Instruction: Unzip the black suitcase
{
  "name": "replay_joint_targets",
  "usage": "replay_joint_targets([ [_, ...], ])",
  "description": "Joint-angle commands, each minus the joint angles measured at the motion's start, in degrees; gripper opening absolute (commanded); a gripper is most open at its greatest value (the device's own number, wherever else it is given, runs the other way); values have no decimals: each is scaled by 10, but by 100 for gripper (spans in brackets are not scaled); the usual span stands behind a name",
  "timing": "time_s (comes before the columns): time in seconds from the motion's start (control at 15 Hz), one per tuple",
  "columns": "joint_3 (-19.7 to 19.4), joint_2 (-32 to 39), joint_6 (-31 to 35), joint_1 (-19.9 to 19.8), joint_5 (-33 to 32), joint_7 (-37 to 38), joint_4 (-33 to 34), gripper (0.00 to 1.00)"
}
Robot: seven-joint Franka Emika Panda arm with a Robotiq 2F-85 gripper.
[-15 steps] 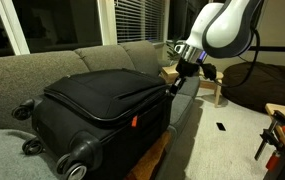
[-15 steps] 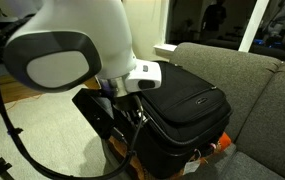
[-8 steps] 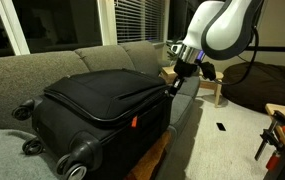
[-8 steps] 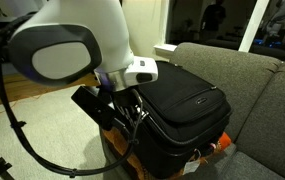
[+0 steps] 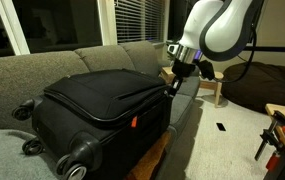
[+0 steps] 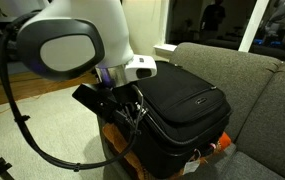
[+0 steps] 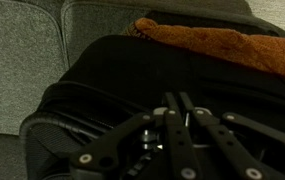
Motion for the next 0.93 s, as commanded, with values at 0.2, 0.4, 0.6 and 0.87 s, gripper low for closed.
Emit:
replay_joint_targets([
  [0.2, -48, -5, -35, 95, -29, 46, 16, 6],
  [0.4, -65, -4, -45, 118, -40, 58, 21, 6],
  [0.6, -80, -4, -56, 137, -52, 69, 26, 6],
  [0.87, -94, -3, -70, 157, -72, 87, 32, 6],
])
